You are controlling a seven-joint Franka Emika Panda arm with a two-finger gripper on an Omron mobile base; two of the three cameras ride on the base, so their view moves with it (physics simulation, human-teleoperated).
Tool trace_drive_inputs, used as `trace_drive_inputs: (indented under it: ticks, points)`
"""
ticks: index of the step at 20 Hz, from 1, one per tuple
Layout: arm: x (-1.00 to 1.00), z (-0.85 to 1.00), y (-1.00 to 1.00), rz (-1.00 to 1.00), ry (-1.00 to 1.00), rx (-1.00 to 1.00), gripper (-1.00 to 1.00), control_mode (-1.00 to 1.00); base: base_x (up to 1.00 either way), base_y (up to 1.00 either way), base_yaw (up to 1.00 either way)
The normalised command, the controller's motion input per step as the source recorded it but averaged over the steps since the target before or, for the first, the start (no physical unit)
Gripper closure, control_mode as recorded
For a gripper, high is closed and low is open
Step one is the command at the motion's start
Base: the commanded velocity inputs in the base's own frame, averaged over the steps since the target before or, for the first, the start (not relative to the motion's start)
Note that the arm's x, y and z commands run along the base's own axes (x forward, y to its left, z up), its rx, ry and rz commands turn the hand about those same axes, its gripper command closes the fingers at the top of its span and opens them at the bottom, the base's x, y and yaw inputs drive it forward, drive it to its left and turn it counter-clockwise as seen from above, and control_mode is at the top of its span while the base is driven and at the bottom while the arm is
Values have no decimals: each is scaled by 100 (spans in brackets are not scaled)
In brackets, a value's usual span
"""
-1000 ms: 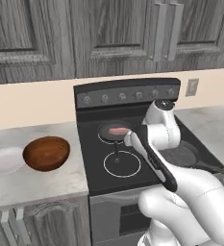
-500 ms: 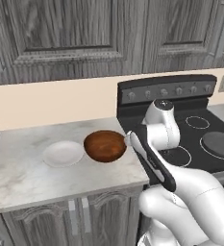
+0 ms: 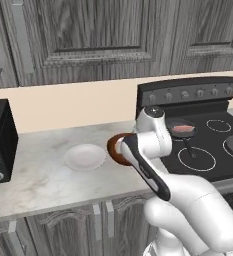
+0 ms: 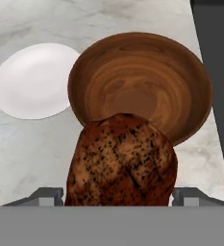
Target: Place one of the steaks on the plate and the other in the bowl. Then place the bowl in the fridge.
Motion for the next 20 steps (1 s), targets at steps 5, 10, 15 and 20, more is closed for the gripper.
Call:
trace_drive_inputs:
  ticks: [5, 10, 15, 20]
  points:
    - [60, 0, 74, 0, 0, 0, 100, -100, 0, 0, 0]
    - [60, 0, 77, -2, 3, -3, 100, -100, 0, 0, 0]
    - [42, 1, 76, -6, 2, -5, 100, -100, 0, 0, 0]
    - [41, -1, 54, 0, 3, -4, 100, -100, 0, 0, 0]
